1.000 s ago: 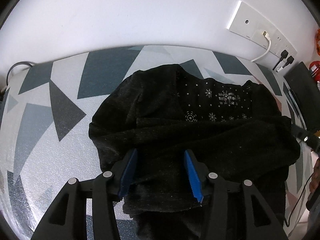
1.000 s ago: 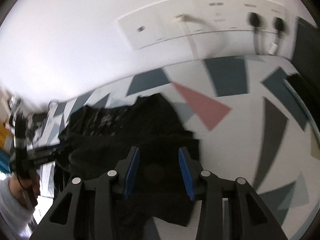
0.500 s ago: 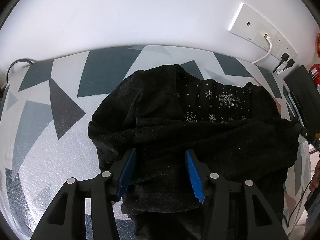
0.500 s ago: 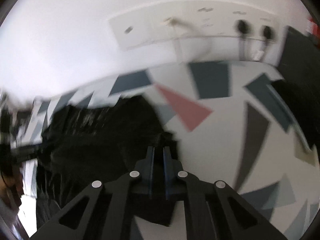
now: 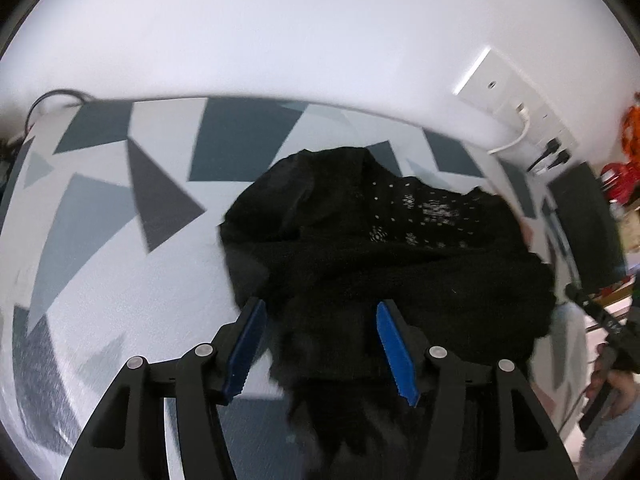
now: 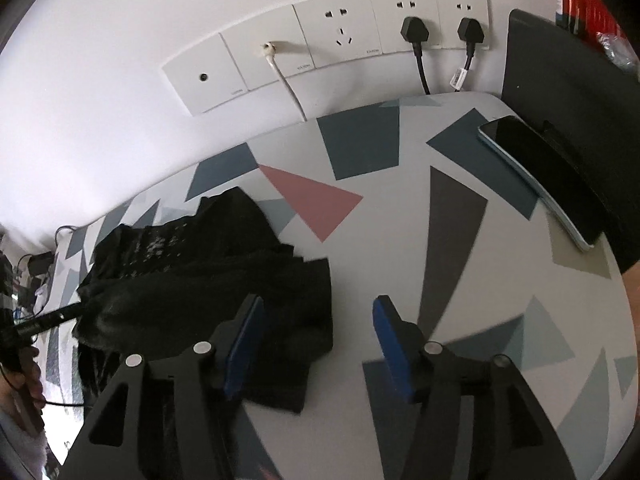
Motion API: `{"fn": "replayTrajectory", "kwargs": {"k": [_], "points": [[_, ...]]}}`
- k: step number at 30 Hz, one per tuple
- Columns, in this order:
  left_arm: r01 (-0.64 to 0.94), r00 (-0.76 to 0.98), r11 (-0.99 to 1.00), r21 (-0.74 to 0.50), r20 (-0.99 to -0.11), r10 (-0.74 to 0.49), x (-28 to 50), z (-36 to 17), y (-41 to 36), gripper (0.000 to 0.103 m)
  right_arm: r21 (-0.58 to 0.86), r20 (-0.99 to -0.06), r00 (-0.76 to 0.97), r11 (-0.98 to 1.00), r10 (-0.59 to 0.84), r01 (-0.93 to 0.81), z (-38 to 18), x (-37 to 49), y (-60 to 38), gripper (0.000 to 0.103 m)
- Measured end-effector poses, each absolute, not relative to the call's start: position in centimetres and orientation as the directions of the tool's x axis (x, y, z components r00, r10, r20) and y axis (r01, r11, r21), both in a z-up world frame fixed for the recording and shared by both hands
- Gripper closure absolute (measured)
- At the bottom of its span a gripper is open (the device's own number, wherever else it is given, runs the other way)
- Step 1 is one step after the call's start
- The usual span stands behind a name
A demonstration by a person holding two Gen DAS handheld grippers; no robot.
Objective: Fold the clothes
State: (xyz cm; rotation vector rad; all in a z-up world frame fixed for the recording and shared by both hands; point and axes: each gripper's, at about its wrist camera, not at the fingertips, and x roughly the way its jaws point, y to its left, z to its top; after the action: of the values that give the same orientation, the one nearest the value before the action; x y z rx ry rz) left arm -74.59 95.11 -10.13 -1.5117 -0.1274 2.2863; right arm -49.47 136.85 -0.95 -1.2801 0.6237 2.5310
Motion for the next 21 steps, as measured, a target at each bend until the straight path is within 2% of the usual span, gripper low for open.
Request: {"fn": "replayTrajectory", "kwargs": {"k": [1, 3, 4, 5, 8, 14, 21], "points": [[-0.279, -0.345, -0.914, -0.296, -0.857, 0.383, -73.8, -9.8, 94.5, 0.046, 0.275, -0.804, -0.595, -0.883, 0.006, -0.38, -0.7, -49.1, 136.5, 0.041], [-0.294, -0.343, -0.911, -0.29, -0.858, 0.384, -72.1, -9.7, 93.4, 0.045, 0.298, -0.794, -0.607, -0.888, -0.028, -0.349, -0.4, -47.8, 135.5, 0.029], [-0.303, -0.337, -0.911, -0.28, -0.863, 0.378, -71.3, -9.8, 92.9, 0.036, 0.296, -0.791, -0.611, -0.892, -0.029, -0.341, -0.2, -47.2, 134.9, 0.021], [-0.312, -0.331, -0.911, -0.271, -0.868, 0.371, -70.5, -9.9, 92.4, 0.028, 0.281, -0.792, -0.61, -0.899, -0.019, -0.336, 0.0, -46.7, 134.2, 0.018], [-0.339, -0.314, -0.909, -0.242, -0.882, 0.352, -68.1, -10.2, 90.9, 0.026, 0.226, -0.8, -0.6, -0.917, 0.018, -0.329, 0.5, -45.2, 132.1, 0.013], [-0.39, -0.304, -0.893, -0.223, -0.884, 0.354, -63.9, -10.2, 88.9, 0.024, 0.164, -0.81, -0.583, -0.928, 0.067, -0.334, 1.1, -42.2, 128.0, 0.012], [-0.431, -0.264, -0.878, -0.206, -0.902, 0.341, -60.1, -11.1, 88.6, 0.024, 0.235, -0.814, -0.58, -0.917, -0.003, -0.324, 0.9, -38.4, 123.6, 0.012]]}}
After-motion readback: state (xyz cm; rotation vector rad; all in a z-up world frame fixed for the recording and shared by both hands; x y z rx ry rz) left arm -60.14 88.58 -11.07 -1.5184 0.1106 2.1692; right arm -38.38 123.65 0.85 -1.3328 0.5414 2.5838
